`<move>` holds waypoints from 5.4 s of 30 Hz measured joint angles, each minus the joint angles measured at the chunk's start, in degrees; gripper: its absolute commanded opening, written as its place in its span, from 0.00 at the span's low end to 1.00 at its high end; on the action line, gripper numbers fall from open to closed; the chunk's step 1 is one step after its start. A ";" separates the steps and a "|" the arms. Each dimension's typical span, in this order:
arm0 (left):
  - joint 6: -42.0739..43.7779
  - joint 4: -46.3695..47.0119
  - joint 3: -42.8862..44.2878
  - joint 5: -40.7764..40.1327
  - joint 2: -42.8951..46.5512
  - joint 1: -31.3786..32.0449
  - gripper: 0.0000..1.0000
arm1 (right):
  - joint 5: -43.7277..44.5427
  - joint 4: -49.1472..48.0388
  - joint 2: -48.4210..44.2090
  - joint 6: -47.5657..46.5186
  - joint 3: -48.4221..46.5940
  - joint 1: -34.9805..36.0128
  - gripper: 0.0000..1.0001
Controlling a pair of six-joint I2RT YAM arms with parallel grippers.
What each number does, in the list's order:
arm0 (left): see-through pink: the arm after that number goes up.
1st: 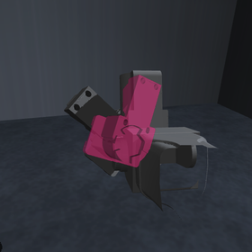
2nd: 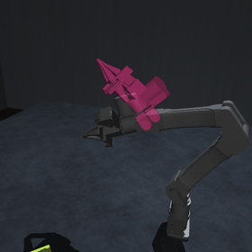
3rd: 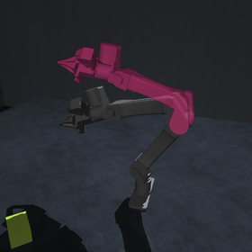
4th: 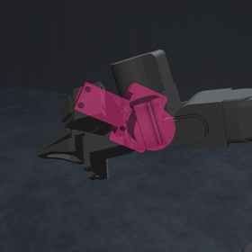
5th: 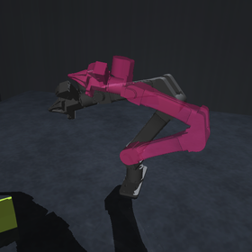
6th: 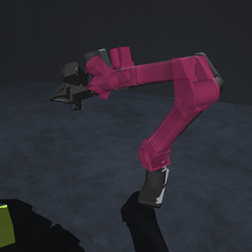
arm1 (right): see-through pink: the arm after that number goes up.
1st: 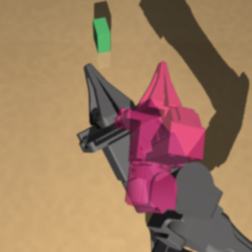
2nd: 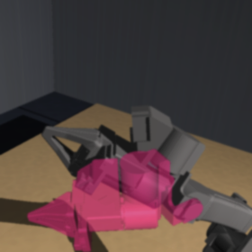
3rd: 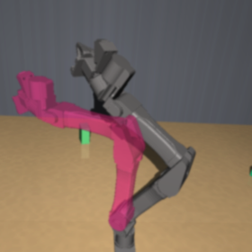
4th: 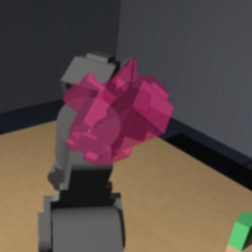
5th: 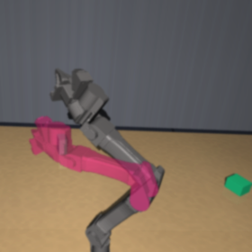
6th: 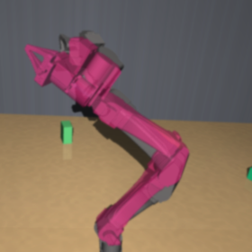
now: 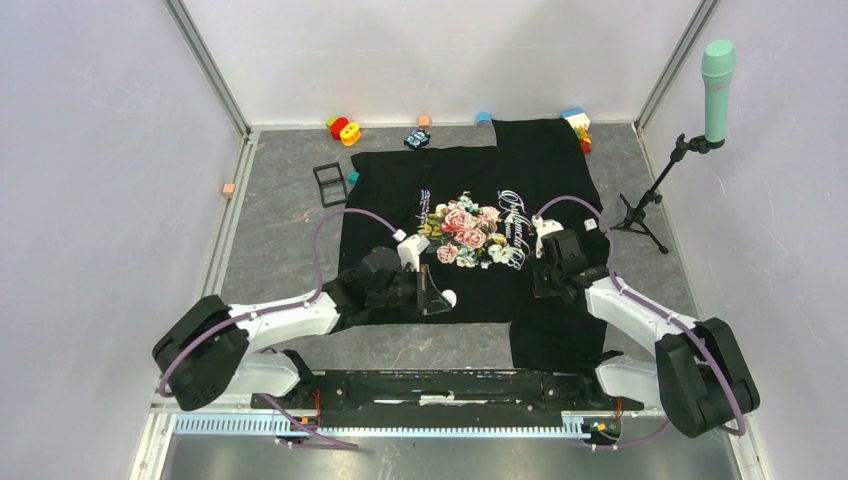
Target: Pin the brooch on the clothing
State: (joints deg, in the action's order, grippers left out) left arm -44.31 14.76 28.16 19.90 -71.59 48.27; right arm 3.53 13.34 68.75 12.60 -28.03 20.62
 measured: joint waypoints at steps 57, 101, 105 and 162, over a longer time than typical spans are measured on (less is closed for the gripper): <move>0.31 -18.99 51.58 -13.90 -49.59 11.45 0.02 | -5.11 -12.35 -14.67 2.84 12.55 0.04 0.00; 0.31 -18.18 52.72 -13.99 -50.88 11.41 0.02 | -11.45 -14.38 -15.19 1.60 15.08 -0.02 0.00; 0.24 -14.91 50.66 -13.60 -50.36 11.26 0.02 | -11.23 -15.26 -14.58 1.44 15.61 -0.07 0.00; 0.22 -9.68 43.63 -12.59 -46.75 11.34 0.02 | -6.47 -16.96 -14.40 -2.05 15.80 0.00 0.00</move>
State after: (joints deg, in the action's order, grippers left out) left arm -44.10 5.08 71.79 7.31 -118.34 59.61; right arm -2.94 -3.62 54.35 10.55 -12.23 20.62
